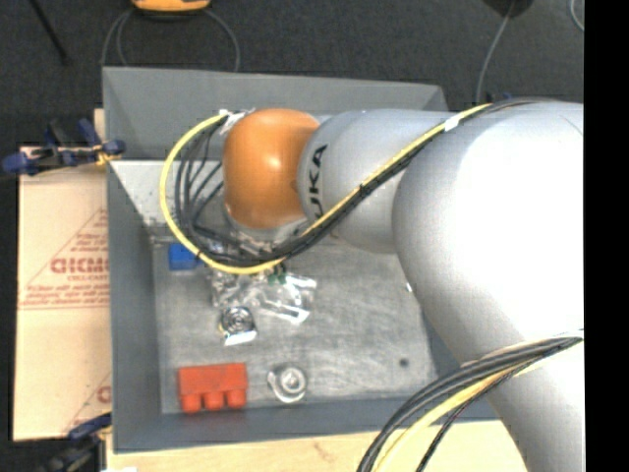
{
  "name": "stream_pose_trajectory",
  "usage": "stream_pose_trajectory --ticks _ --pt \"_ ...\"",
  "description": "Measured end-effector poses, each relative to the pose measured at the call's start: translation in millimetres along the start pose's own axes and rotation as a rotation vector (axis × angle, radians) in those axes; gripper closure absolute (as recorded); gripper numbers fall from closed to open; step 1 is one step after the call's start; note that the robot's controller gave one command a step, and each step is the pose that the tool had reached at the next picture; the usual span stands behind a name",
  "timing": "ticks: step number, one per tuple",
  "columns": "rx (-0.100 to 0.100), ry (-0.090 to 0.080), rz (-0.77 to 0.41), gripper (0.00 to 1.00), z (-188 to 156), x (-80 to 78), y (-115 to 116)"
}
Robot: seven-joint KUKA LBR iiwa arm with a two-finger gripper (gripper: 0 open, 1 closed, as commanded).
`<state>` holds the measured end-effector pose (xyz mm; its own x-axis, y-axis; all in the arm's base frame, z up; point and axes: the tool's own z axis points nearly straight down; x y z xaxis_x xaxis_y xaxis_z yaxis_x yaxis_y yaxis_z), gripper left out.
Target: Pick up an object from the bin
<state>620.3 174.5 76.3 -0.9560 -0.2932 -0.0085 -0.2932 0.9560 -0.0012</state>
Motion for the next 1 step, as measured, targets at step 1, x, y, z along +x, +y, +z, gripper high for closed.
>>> stream_pose_trajectory --ticks 1 --pt "-0.003 0.002 0.003 0.00 2.0 1.9 0.5"
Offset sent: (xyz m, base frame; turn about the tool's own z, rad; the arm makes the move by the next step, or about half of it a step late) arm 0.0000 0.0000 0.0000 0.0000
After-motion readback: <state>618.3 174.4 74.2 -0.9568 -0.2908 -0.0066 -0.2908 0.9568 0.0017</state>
